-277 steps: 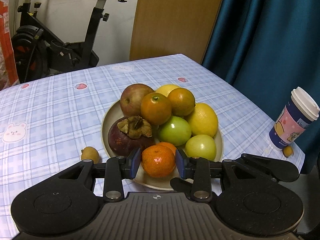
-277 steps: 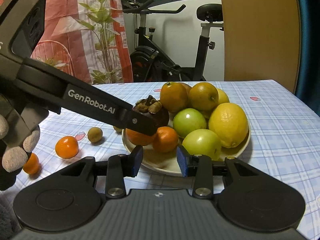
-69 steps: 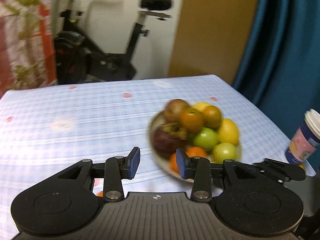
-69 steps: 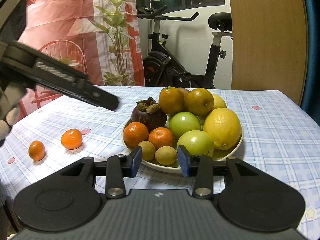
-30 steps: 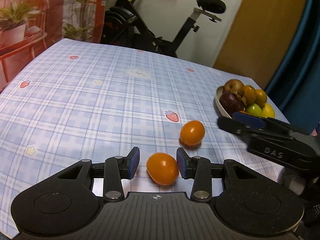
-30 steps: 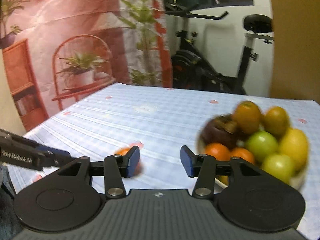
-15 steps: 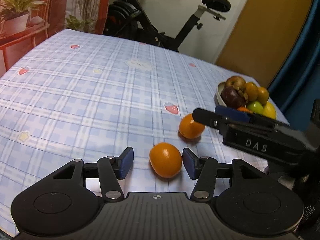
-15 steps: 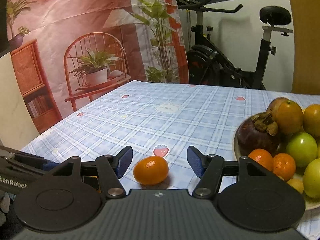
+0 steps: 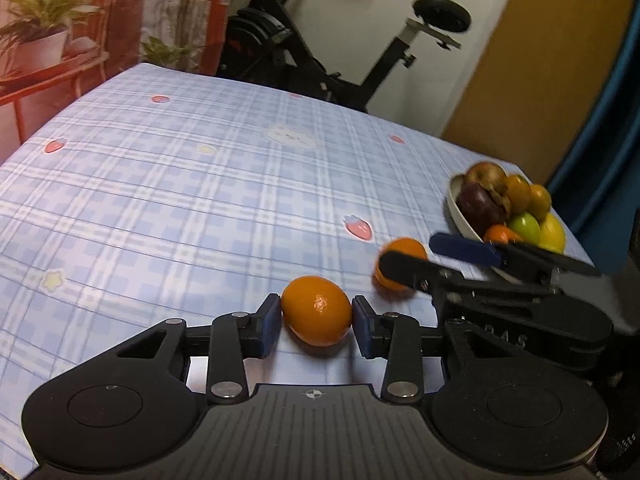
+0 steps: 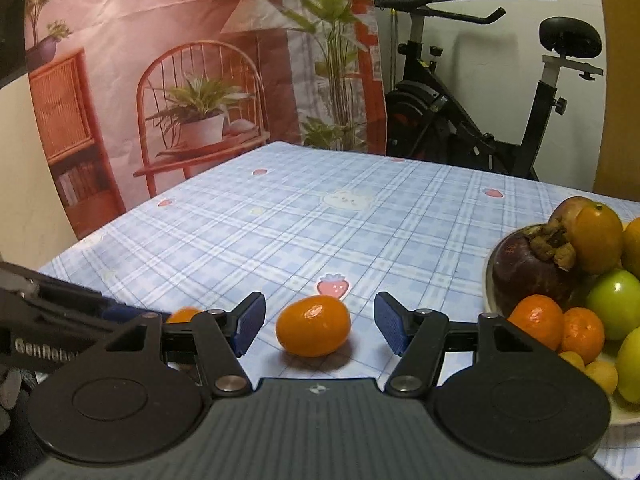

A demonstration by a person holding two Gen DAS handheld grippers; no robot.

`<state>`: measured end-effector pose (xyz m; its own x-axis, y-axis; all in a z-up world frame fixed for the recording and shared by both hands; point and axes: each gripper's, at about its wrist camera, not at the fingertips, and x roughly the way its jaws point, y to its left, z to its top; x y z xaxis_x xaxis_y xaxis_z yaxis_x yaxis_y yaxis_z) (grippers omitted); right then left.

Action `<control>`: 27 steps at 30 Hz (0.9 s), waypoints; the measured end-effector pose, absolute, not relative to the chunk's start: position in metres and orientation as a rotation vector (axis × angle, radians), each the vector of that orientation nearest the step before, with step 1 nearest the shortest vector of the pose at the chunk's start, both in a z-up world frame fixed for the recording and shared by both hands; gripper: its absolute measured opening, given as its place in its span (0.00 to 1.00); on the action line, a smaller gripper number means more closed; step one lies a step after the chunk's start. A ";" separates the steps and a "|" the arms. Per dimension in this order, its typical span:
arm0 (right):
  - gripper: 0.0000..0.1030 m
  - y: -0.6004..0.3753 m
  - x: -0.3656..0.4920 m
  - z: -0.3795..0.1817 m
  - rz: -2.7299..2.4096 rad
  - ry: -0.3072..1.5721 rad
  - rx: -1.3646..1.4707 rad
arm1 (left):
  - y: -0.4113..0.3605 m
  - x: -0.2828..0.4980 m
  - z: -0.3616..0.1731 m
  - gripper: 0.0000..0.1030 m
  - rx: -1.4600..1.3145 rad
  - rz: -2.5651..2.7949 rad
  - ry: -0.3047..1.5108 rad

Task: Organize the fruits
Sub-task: 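Close the left tool on its tangerine while the right tool grasps the other tangerine, then carry both tangerines over the plate with the right and left tools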

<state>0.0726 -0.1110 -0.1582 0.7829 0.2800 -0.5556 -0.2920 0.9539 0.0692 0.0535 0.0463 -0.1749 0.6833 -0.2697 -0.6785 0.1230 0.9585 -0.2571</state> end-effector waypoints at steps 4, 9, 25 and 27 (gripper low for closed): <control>0.61 -0.109 0.077 -0.162 0.302 0.621 -0.032 | 0.047 0.054 -0.174 0.40 -0.203 -0.216 0.782; 0.53 -0.106 0.082 -0.166 0.309 0.665 -0.042 | 0.046 0.054 -0.174 0.40 -0.200 -0.218 0.781; 0.45 -0.116 0.066 -0.169 0.315 0.654 -0.021 | 0.043 0.053 -0.176 0.40 -0.181 -0.230 0.786; 0.45 -0.120 0.064 -0.169 0.311 0.653 -0.012 | 0.043 0.052 -0.176 0.40 -0.178 -0.233 0.786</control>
<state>0.0642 -0.1195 -0.1688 0.7498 0.2808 -0.5991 -0.2883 0.9537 0.0861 0.0525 0.0430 -0.1757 0.6833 -0.2724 -0.6774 0.1403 0.9595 -0.2443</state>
